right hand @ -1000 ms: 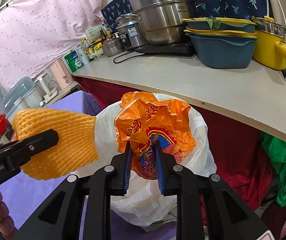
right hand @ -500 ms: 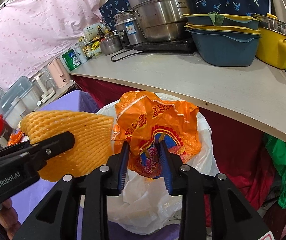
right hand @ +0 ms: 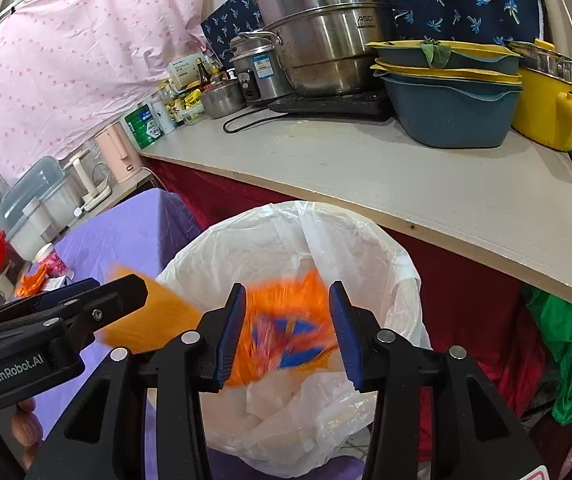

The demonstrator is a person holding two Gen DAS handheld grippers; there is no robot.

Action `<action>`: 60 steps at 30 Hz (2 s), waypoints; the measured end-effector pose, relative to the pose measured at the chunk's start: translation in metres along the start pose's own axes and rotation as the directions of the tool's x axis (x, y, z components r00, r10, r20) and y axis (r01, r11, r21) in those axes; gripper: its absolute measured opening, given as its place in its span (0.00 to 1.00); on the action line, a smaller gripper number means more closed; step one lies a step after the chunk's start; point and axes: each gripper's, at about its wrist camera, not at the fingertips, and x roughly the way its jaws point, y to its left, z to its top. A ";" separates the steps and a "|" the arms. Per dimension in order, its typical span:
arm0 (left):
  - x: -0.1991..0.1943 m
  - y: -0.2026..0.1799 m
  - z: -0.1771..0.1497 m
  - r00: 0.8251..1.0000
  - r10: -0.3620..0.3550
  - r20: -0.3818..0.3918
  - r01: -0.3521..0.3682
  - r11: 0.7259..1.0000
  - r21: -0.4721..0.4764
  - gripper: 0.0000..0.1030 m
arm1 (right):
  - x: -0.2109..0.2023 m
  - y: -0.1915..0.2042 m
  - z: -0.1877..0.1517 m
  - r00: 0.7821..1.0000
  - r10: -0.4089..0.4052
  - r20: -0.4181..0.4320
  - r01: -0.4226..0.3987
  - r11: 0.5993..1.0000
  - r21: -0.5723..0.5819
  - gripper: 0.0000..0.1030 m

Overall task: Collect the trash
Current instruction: 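Carry the foam net and snack bag over the bin and open both tools, then move both open tools back from the bin to the trash pile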

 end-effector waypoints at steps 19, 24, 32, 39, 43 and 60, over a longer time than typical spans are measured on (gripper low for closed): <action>-0.026 0.036 0.003 0.998 0.037 0.048 -0.033 0.997 -0.075 0.68 | -0.015 0.015 0.011 0.999 0.014 0.036 -0.013 1.000 -0.018 0.47; -0.036 0.048 0.002 0.997 0.054 0.059 -0.048 0.994 -0.098 0.68 | -0.019 0.030 0.010 0.999 0.031 0.039 -0.029 0.999 -0.038 0.49; -0.050 0.075 -0.006 0.993 0.097 0.070 -0.086 0.985 -0.147 0.71 | -0.021 0.061 0.005 0.997 0.067 0.033 -0.064 0.995 -0.081 0.51; -0.064 0.110 -0.016 0.987 0.144 0.070 -0.126 0.969 -0.212 0.74 | -0.018 0.092 -0.001 0.995 0.101 0.013 -0.099 0.987 -0.128 0.52; -0.072 0.135 -0.024 0.983 0.171 0.064 -0.150 0.955 -0.257 0.74 | -0.015 0.113 -0.006 0.992 0.122 -0.004 -0.121 0.980 -0.156 0.52; -0.105 0.261 -0.071 0.947 0.322 -0.006 -0.285 0.829 -0.481 0.84 | 0.014 0.210 -0.029 0.971 0.214 -0.107 -0.235 0.933 -0.272 0.52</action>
